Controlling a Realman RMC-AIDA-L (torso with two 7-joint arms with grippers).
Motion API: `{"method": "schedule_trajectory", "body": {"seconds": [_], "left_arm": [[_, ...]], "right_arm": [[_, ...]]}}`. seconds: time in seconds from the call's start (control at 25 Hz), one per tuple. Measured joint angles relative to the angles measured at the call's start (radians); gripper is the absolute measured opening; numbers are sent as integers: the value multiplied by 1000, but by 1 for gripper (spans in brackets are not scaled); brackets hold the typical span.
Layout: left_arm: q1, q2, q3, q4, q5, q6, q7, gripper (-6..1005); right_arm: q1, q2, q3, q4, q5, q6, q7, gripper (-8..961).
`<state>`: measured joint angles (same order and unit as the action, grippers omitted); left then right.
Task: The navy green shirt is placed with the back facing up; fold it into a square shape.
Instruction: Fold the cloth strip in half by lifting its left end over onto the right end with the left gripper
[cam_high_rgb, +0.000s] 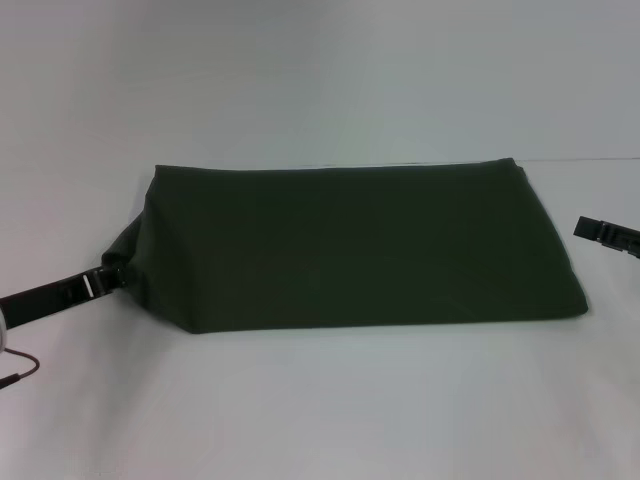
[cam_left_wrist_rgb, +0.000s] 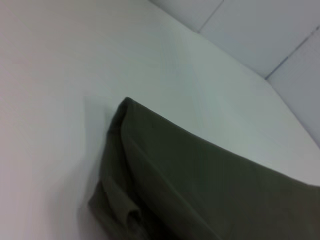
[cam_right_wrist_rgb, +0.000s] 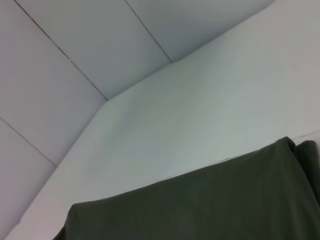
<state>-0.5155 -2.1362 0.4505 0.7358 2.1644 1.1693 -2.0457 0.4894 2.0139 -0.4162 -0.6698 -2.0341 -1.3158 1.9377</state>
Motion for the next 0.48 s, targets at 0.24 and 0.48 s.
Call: {"method": "schedule_trajectory", "body": {"seconds": [0.24, 0.48], "left_arm": [[19, 2, -52, 8, -23, -1, -30, 154], [41, 17, -74, 18, -9, 28, -105, 366]], "right_arm": [[0, -4, -8, 10, -1, 0, -1, 780], [1, -8, -9, 10, -2, 1, 8, 778]]}}
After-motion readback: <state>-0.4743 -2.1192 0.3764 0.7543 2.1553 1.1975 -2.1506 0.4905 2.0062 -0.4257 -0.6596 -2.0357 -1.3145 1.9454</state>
